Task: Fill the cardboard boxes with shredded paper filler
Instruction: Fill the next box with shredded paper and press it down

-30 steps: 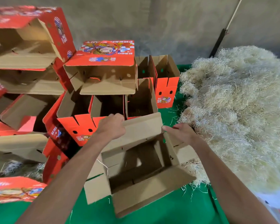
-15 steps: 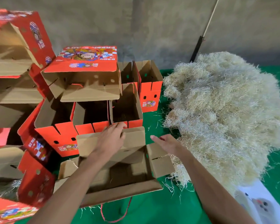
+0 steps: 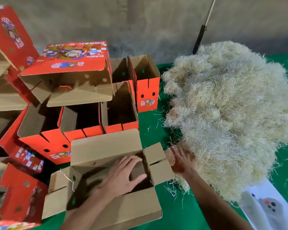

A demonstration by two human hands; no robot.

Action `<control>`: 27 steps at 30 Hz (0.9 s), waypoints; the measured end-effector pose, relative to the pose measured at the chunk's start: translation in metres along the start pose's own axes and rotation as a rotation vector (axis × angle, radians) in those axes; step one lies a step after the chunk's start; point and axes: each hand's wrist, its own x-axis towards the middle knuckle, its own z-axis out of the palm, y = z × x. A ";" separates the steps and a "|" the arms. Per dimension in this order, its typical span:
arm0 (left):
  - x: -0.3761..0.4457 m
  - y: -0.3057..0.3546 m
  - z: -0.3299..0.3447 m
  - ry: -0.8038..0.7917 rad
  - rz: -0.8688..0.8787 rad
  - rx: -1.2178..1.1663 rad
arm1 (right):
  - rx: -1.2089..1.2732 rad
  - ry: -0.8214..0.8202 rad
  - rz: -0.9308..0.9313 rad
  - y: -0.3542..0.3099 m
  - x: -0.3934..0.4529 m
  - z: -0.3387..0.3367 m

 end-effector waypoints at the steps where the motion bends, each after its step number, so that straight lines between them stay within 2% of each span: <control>1: -0.001 -0.001 0.003 -0.004 -0.027 -0.001 | -0.014 -0.013 -0.006 0.002 -0.001 0.010; 4: -0.002 -0.005 0.008 0.037 -0.094 -0.009 | -0.071 -0.041 0.014 0.005 -0.004 0.029; 7: -0.002 -0.010 0.009 0.058 -0.122 -0.039 | -0.098 0.029 0.097 0.000 -0.001 0.029; 10: -0.005 -0.015 0.006 0.021 -0.059 0.027 | -0.008 0.212 0.128 -0.004 0.000 0.020; 15: -0.008 -0.019 -0.007 0.010 -0.046 0.018 | 0.076 0.510 0.009 -0.001 0.003 -0.038; 18: -0.004 -0.014 -0.018 0.085 -0.103 -0.107 | 0.298 0.709 -0.047 -0.009 -0.002 -0.091; 20: 0.001 -0.008 -0.024 0.129 -0.139 -0.203 | 0.609 0.767 -0.051 -0.020 -0.010 -0.124; 23: 0.006 0.004 -0.034 0.165 -0.210 -0.369 | 1.117 0.673 -0.166 -0.036 -0.032 -0.163; 27: 0.013 0.018 -0.047 0.168 -0.300 -0.631 | 1.291 0.619 -0.145 -0.057 -0.058 -0.199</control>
